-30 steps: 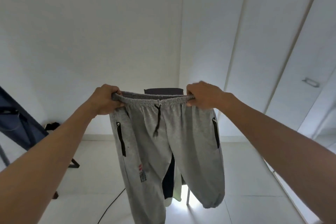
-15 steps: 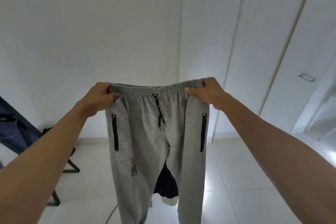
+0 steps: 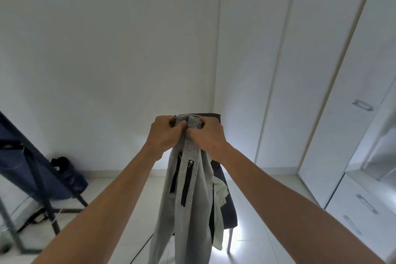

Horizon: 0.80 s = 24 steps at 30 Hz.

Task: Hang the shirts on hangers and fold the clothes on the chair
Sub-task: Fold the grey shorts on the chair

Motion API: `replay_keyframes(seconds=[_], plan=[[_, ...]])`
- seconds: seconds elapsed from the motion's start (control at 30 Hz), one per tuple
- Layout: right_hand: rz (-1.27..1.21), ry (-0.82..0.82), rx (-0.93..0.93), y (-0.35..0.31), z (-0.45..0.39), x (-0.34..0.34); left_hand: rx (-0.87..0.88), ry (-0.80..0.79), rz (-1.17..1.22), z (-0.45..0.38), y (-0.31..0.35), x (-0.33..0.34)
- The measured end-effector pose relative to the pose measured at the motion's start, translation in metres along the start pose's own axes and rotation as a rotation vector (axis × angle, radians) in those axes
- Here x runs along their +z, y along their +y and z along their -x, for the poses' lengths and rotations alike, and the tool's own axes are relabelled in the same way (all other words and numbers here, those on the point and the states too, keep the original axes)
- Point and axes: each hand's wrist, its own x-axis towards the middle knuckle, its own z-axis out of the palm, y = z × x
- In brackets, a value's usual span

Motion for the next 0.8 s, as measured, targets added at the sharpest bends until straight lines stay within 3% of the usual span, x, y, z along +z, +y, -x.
replay_keyframes(seconds=[0.3, 0.57, 0.7, 0.8], plan=[[0.119, 0.01, -0.122, -0.01, -0.001, -0.008, 0.129, -0.081, 0.01, 0.01, 0.002, -0.009], [0.152, -0.042, -0.137, -0.017, -0.003, -0.019, 0.222, -0.053, -0.086, 0.015, 0.018, -0.006], [0.151, -0.193, -0.167, -0.02, -0.005, -0.028, 0.211, -0.141, -0.113, 0.015, 0.02, -0.014], [0.041, -0.36, -0.119, -0.019, -0.011, -0.034, 0.199, -0.095, -0.153, 0.012, 0.02, -0.014]])
